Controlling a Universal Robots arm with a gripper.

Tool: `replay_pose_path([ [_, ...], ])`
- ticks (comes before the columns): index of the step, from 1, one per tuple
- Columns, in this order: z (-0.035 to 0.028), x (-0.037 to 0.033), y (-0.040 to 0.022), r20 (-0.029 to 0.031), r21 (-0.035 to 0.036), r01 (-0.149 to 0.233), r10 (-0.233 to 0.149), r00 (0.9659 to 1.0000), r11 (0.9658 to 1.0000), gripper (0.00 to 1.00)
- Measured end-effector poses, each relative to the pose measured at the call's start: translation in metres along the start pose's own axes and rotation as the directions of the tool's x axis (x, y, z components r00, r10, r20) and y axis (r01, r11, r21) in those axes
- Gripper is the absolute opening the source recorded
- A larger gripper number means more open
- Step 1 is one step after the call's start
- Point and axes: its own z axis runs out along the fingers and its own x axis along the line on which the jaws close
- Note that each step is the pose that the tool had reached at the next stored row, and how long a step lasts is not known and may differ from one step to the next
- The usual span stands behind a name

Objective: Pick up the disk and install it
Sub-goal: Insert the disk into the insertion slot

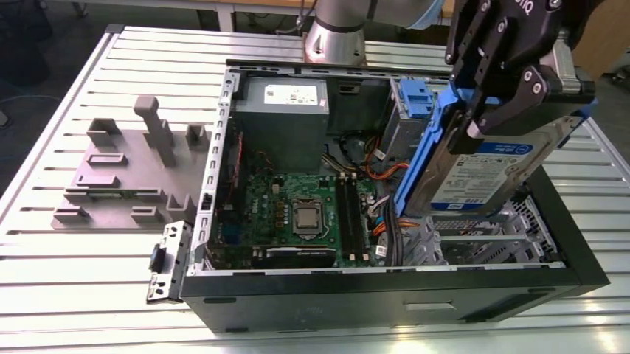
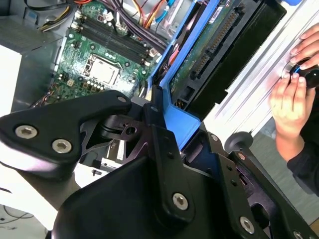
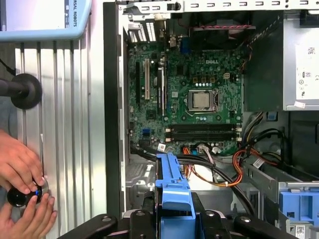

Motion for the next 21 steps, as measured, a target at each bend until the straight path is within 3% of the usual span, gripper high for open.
replay_pose_path([
  [21, 0.0091, 0.0016, -0.0327, -0.0001, 0.0, 0.001, -0.001, 1.0, 1.0, 0.36],
])
